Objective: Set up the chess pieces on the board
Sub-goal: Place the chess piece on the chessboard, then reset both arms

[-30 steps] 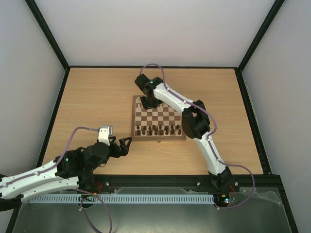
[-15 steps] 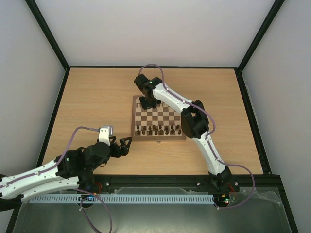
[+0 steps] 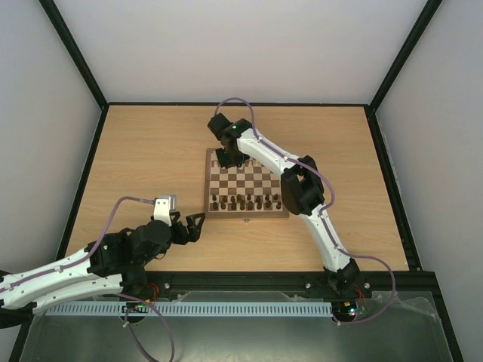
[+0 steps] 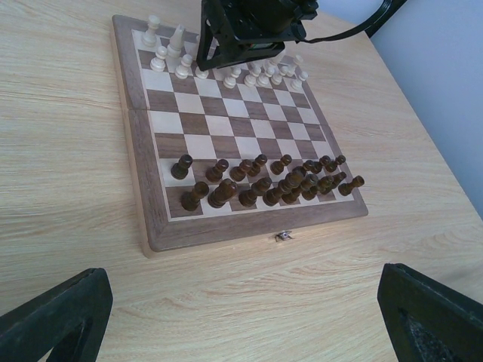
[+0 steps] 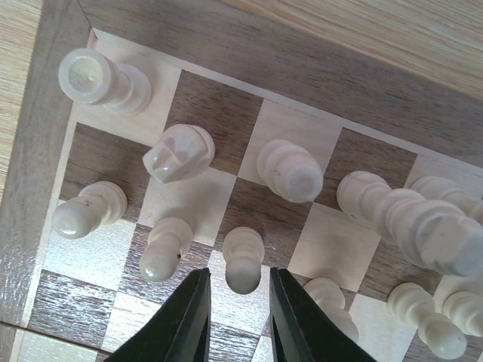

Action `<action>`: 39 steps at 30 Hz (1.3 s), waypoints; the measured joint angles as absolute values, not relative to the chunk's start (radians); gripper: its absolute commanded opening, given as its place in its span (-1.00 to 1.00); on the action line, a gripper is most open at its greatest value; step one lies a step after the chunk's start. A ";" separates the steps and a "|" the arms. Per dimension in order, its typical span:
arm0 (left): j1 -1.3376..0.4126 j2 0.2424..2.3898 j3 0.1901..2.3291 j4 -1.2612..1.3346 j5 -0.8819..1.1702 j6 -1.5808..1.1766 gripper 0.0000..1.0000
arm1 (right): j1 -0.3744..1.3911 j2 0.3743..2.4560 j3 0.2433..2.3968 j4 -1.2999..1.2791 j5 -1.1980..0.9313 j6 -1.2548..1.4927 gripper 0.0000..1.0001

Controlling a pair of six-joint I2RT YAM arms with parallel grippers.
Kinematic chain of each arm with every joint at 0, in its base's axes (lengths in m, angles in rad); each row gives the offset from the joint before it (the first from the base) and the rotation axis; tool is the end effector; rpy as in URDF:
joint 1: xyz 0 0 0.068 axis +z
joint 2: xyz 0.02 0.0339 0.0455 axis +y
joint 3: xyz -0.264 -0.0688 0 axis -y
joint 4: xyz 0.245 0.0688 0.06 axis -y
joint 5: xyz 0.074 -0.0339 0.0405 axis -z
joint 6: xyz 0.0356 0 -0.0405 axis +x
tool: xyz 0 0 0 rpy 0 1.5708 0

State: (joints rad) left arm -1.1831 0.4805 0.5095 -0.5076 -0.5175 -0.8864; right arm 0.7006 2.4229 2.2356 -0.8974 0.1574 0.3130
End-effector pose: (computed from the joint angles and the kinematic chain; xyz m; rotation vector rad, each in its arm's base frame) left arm 0.0625 -0.1065 0.2543 -0.0231 2.0740 -0.7931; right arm 0.4023 0.3320 0.2041 -0.4576 2.5994 0.1356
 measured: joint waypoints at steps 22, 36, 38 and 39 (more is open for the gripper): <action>-1.175 0.597 0.548 -0.490 -0.560 -0.865 0.99 | 0.704 1.710 1.688 -0.675 0.142 0.340 0.97; -1.082 0.800 0.581 -0.345 -0.766 -0.822 0.99 | 0.451 1.008 0.802 -0.366 0.301 0.428 0.97; -1.008 0.810 0.581 -0.277 -0.774 -0.773 0.99 | 0.349 0.888 0.719 -0.323 0.321 0.435 0.97; -0.945 0.814 0.581 -0.240 -0.767 -0.745 0.99 | 0.323 0.826 0.680 -0.290 0.328 0.433 0.97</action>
